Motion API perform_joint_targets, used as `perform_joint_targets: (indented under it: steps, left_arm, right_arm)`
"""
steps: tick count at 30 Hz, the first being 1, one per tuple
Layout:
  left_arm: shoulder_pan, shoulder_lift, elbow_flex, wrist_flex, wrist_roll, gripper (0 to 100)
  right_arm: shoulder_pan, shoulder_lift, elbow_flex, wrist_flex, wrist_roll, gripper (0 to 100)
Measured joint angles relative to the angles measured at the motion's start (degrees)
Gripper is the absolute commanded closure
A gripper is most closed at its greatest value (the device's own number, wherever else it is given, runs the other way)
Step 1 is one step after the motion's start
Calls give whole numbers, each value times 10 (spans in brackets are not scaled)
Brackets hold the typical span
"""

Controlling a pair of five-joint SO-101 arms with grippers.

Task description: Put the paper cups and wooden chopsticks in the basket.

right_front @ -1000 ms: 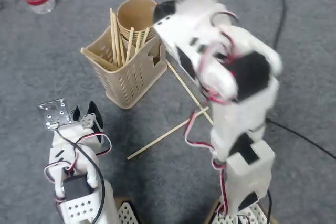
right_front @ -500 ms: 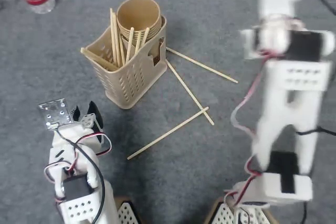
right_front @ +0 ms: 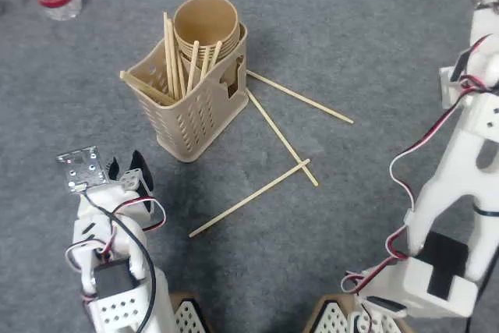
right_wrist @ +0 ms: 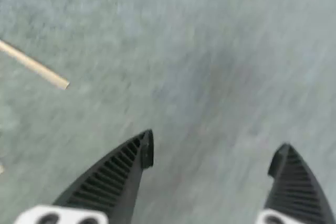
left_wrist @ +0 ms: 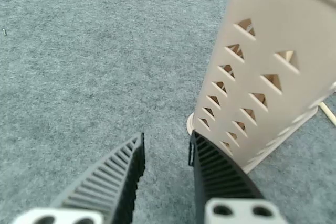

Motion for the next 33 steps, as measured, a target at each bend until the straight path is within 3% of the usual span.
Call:
perform_joint_targets:
  steps: [8,18,23,30,33]
  left_arm:
    - [0,0,0,0,0,874]
    - [0,0,0,0,0,874]
    - [0,0,0,0,0,874]
    - [0,0,0,0,-2,874]
    - [0,0,0,0,-2,874]
  right_arm:
    - [-18,12,15,-43,-6,638]
    - [-156,187,16,-93,-4,638]
    - [-247,274,16,-118,72,646]
    - [-312,359,16,-119,178,897]
    - [-309,385,16,-137,192,850]
